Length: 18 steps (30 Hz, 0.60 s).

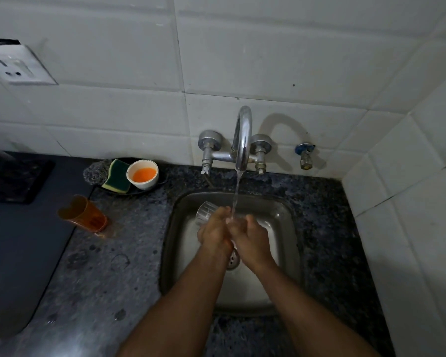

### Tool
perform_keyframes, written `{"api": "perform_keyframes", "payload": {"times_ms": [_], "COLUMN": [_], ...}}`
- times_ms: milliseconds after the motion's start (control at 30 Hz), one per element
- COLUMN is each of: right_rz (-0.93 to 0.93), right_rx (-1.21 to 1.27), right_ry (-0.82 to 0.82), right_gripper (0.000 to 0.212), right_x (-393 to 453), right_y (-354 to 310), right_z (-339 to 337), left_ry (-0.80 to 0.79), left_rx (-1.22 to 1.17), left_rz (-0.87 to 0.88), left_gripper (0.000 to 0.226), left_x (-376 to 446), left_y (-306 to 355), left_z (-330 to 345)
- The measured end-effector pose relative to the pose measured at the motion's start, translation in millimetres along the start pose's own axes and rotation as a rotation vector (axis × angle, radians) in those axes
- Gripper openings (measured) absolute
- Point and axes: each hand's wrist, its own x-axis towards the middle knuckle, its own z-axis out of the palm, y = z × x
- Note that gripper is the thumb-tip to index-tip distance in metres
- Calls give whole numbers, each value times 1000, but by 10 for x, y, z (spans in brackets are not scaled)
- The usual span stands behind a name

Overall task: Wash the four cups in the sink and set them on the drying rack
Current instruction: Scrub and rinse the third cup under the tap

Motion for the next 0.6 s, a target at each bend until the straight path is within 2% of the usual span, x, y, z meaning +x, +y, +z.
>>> {"api": "perform_keyframes", "payload": {"times_ms": [67, 167, 233, 267, 333, 400, 433, 467, 533, 600], "right_rz": [-11, 389, 474, 414, 179, -15, -20, 44, 304, 447], "right_rx": [9, 385, 400, 301, 62, -32, 10, 106, 350, 421], "right_ry": [37, -4, -73, -80, -25, -6, -3, 0, -26, -84], "right_gripper": [33, 39, 44, 46, 45, 37, 34, 34, 38, 43], "right_x": [-46, -43, -26, -18, -14, -59, -83, -84, -72, -49], "right_y": [27, 8, 0, 10, 52, 76, 70, 37, -42, -83], "right_z": [13, 32, -9, -16, -19, 26, 51, 59, 59, 14], "left_ry": [-27, -66, -70, -54, 12, 38, -4, -54, -99, -137], "left_rx": [-10, -39, -47, -40, -30, -31, -33, -41, -40, -37], "left_rz": [-26, -44, -50, -37, 14, 24, 18, 18, 16, 4], "left_gripper": [18, 35, 44, 40, 24, 35, 47, 60, 80, 86], "left_x": [-17, -1, -26, -43, -66, -21, -2, -36, -30, 42], "left_y": [-17, 4, 5, -2, 8, 20, 30, 61, 96, 116], "left_z": [19, -29, -53, -64, -41, -23, -24, -24, -56, -111]}}
